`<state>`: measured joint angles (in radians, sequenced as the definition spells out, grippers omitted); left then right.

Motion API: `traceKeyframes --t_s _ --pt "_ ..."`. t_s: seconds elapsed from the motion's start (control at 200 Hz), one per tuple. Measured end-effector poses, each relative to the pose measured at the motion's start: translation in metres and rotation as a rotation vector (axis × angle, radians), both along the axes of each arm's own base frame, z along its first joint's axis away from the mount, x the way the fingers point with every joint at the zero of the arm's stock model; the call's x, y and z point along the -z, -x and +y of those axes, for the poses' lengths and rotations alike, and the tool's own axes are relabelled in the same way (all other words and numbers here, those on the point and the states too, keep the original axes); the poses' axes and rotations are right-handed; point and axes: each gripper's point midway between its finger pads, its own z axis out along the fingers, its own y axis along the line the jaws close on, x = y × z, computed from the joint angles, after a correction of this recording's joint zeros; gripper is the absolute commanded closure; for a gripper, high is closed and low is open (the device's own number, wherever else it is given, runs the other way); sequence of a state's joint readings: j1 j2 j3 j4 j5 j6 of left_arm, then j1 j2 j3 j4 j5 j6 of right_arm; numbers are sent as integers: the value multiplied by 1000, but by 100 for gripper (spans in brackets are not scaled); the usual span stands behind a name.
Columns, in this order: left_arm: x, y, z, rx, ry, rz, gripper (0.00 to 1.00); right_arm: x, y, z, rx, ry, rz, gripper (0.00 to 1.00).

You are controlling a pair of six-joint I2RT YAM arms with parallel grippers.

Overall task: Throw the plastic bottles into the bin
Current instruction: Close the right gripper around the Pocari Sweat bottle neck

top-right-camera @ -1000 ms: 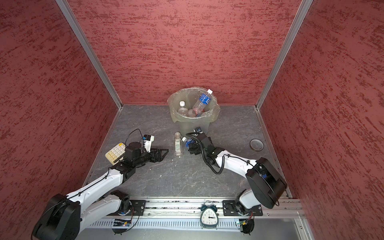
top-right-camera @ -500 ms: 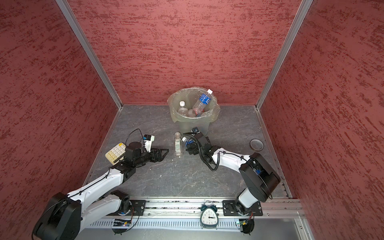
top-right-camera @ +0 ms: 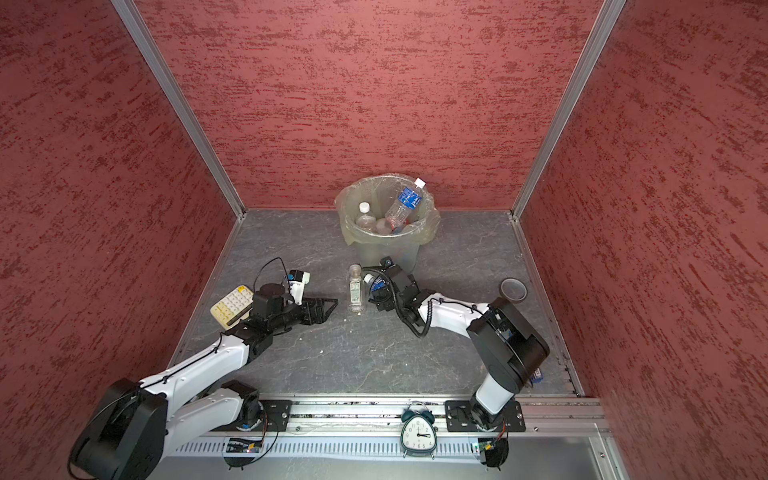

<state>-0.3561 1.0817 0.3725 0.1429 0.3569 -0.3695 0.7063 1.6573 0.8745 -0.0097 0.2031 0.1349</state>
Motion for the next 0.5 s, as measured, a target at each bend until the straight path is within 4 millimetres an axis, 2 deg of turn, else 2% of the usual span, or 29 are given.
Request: traceKeyframes --t_s 0.225,0.501 --pt "6 -1 1 -4 -6 18 1 13 1 0 -8 32 23 7" --pt "11 -2 2 -7 -13 37 0 16 3 0 -12 47 31 15"
